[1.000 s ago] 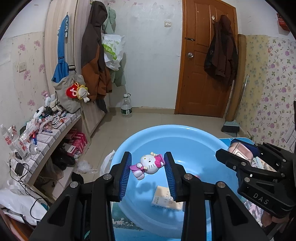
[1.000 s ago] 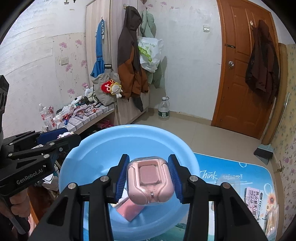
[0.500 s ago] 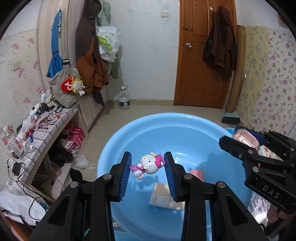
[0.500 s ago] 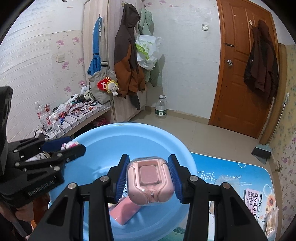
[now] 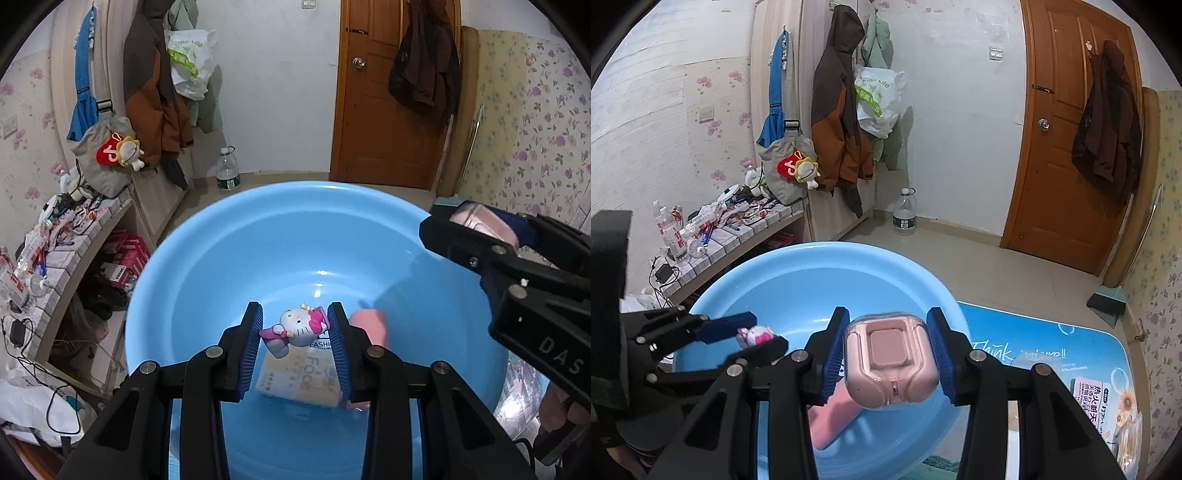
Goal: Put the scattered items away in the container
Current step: 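Carry the pink case and Hello Kitty figurine over the blue basin with both grippers, then open the left gripper to drop the Hello Kitty figurine into the basin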
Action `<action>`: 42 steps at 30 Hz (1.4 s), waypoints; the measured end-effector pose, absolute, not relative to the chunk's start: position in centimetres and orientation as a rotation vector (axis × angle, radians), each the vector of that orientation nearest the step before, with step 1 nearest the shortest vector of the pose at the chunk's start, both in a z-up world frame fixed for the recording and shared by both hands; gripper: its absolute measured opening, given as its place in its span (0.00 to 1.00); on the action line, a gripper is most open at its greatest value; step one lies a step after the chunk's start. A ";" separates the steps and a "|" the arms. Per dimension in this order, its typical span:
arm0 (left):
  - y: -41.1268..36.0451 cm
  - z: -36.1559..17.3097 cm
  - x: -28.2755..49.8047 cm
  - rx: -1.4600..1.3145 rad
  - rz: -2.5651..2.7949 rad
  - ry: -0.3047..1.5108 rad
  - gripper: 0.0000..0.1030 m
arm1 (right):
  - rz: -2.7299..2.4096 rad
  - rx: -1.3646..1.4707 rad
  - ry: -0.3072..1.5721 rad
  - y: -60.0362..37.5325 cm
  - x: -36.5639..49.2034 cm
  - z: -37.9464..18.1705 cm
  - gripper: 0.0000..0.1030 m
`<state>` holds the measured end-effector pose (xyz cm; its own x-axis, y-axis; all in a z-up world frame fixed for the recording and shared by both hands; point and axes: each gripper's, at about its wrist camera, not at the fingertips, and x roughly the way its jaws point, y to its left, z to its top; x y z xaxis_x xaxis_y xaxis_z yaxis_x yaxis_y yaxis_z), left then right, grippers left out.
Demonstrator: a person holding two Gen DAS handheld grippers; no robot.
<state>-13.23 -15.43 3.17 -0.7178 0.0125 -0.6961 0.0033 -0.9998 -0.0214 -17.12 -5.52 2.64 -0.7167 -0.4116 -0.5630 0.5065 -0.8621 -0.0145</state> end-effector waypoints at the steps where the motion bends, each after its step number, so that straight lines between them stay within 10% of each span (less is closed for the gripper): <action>1: -15.4 3.1 -13.3 -1.184 2.906 -0.033 0.33 | -2.513 0.771 0.229 -5.5 -17.1 2.6 0.44; 29: -14.8 1.8 -13.5 -1.251 2.898 0.020 0.41 | -2.506 0.795 0.234 -5.4 -16.2 2.0 0.44; 42: -16.7 4.4 -11.2 -1.129 2.991 -0.003 0.69 | -2.488 0.821 0.241 -5.5 -16.3 1.8 0.44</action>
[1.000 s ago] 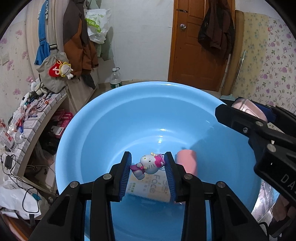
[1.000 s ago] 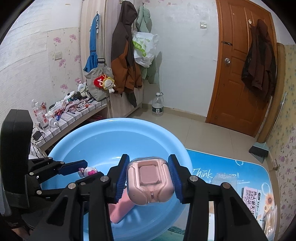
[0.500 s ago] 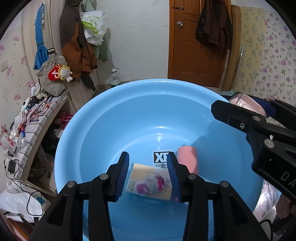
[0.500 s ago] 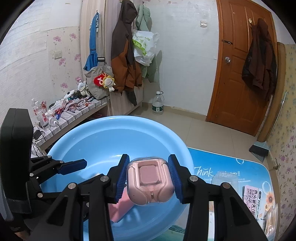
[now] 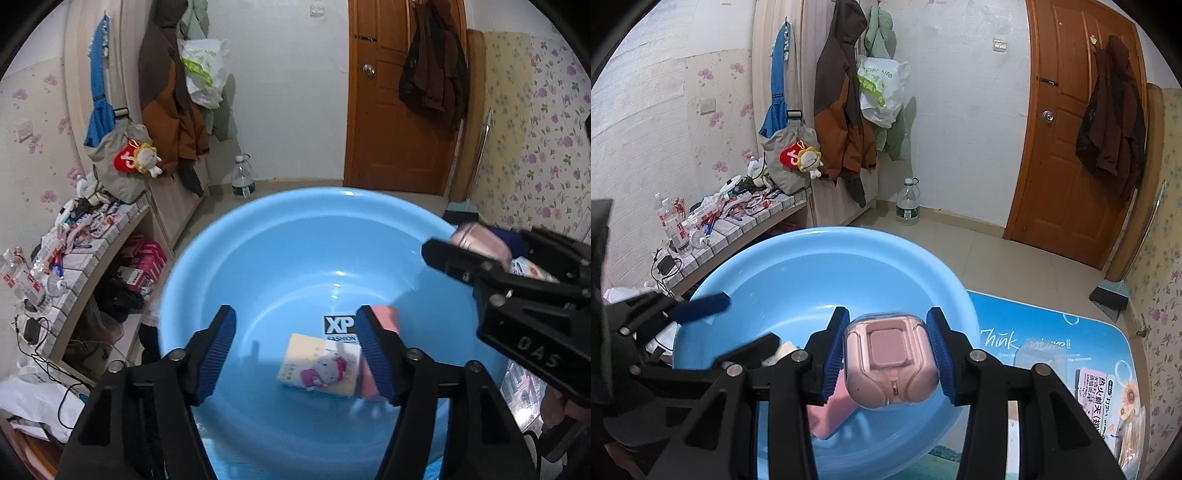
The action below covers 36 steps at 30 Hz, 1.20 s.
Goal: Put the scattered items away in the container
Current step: 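Open the left gripper to drop the Hello Kitty figurine into the basin, then lower the pink case into the basin and open the right gripper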
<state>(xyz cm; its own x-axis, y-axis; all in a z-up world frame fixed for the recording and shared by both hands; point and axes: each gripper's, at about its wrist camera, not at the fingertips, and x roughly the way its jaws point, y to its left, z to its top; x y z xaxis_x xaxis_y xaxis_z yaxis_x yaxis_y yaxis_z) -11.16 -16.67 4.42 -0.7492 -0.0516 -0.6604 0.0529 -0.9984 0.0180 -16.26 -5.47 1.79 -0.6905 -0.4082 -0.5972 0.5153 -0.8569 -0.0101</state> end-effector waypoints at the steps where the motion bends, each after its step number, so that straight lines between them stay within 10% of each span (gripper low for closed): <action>1: -17.0 4.7 -10.9 1.068 -2.886 0.005 0.71 | -2.486 0.824 0.246 -5.5 -16.2 1.7 0.44; 8: -19.3 5.9 -9.6 0.982 -2.871 0.044 0.88 | -2.442 0.883 0.276 -6.6 -16.2 0.9 0.43; 36: -20.8 4.6 -8.4 1.009 -2.841 0.131 0.89 | -2.263 1.121 0.495 -10.4 -16.0 -3.4 0.44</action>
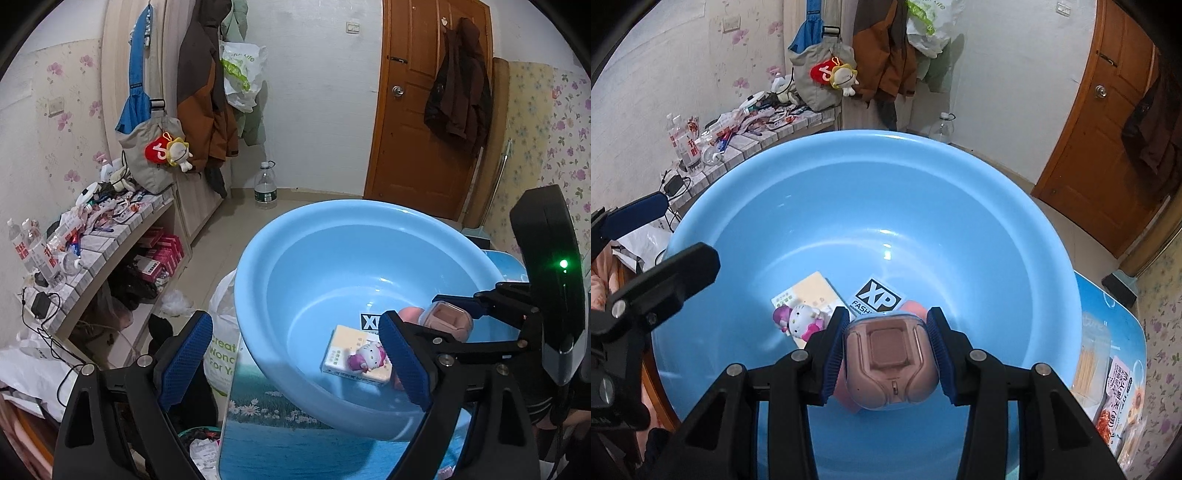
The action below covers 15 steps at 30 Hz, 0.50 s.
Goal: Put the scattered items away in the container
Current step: 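Lower the pink case into the basin and open the right gripper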
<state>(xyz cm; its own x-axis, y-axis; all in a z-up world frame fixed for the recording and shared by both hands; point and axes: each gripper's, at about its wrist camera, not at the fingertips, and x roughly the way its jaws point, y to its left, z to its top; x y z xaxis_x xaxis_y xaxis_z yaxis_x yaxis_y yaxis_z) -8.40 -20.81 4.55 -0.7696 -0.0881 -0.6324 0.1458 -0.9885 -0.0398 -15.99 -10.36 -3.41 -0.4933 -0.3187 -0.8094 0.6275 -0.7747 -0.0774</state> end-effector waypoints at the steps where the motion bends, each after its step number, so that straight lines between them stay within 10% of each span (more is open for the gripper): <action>1: -20.8 4.5 -8.4 1.008 -2.839 0.137 0.89 | -2.263 1.123 0.496 -10.3 -15.9 -3.4 0.44; 15: -20.7 4.1 -7.6 1.024 -2.835 0.171 0.89 | -2.305 1.110 0.481 -9.5 -14.8 -3.5 0.44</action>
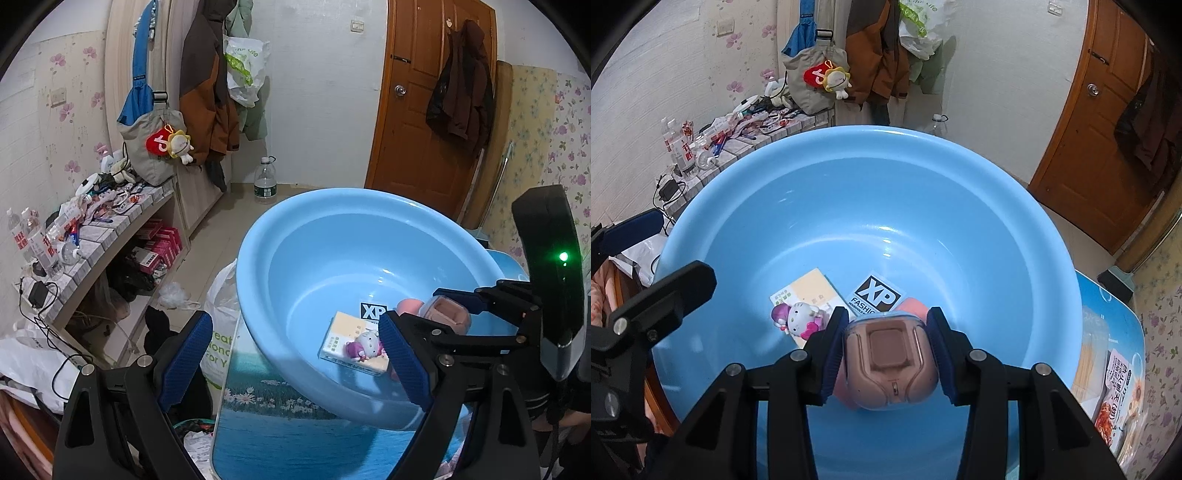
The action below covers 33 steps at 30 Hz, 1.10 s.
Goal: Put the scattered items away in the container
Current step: 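Lower the pink case into the basin and open the right gripper, then withdraw both grippers from the basin back toward the table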
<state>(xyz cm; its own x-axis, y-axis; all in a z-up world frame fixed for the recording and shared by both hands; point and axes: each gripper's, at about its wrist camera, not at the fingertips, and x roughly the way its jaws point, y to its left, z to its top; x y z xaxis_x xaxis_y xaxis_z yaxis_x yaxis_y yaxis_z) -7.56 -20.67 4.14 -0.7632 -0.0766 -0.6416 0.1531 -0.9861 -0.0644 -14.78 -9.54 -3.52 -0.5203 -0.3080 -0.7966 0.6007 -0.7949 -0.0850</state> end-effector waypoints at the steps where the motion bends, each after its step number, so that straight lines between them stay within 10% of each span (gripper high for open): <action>1: -20.7 4.2 -7.5 1.025 -2.834 0.171 0.89 | -2.319 1.100 0.482 -9.5 -14.6 -3.4 0.45; 5: -20.8 4.3 -7.3 1.018 -2.833 0.167 0.89 | -2.408 1.057 0.455 -8.6 -14.3 -2.8 0.79; 33: -17.0 6.5 -4.1 0.875 -2.848 0.066 0.95 | -2.545 0.716 0.224 -3.6 -11.8 2.8 0.89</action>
